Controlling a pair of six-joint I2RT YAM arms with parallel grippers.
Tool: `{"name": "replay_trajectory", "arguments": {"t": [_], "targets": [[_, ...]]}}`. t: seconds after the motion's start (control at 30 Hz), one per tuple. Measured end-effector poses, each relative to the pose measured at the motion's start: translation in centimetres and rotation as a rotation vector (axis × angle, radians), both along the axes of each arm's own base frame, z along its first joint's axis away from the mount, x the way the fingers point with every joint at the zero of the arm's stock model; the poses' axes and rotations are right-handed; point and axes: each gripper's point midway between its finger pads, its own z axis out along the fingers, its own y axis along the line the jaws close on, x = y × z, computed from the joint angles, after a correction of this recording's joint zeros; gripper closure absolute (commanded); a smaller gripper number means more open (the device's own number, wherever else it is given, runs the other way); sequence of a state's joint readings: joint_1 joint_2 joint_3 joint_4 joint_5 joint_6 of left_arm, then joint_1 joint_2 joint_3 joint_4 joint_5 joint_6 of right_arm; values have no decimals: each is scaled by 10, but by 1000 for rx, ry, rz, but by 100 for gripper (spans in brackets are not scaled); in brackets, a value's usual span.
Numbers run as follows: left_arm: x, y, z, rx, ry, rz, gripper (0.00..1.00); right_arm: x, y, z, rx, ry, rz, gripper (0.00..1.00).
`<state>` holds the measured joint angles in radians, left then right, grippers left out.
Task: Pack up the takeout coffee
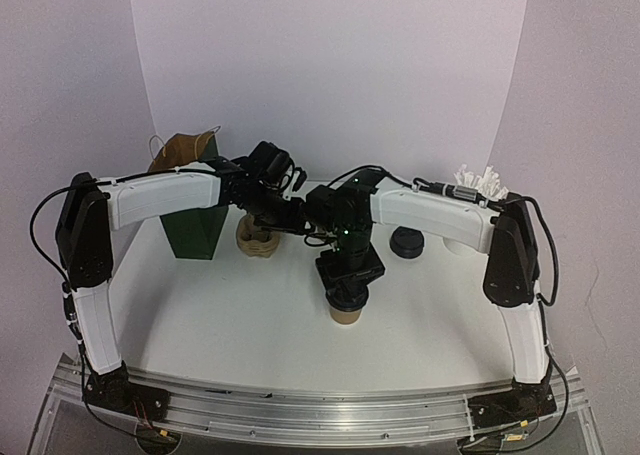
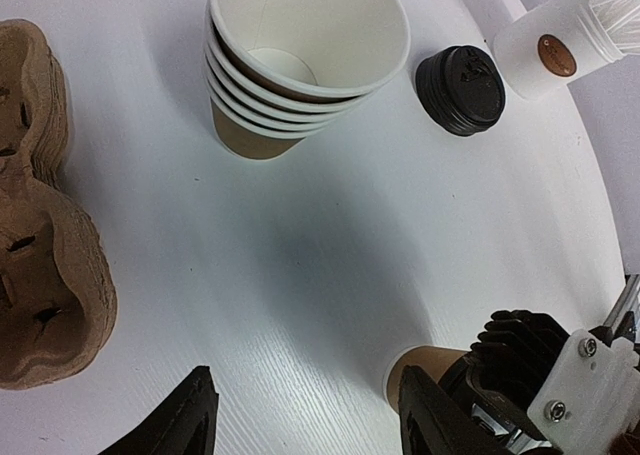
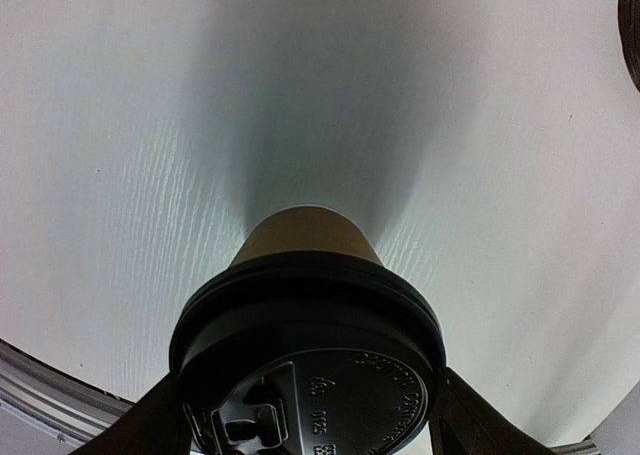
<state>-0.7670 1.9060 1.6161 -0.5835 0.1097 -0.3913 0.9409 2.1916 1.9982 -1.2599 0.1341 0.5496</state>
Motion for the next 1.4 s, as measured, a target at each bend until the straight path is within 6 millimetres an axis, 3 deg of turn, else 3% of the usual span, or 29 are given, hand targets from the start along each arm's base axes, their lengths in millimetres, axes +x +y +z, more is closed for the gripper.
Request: {"name": "replay_trajectory", "arguments": {"t": [0.7, 1.4], "targets": [[1, 1, 0, 4, -4, 6, 39, 1, 0, 0, 8, 2, 7, 22], [1, 1, 0, 3, -3, 4, 39, 4, -1, 3, 8, 10, -2, 7]]}}
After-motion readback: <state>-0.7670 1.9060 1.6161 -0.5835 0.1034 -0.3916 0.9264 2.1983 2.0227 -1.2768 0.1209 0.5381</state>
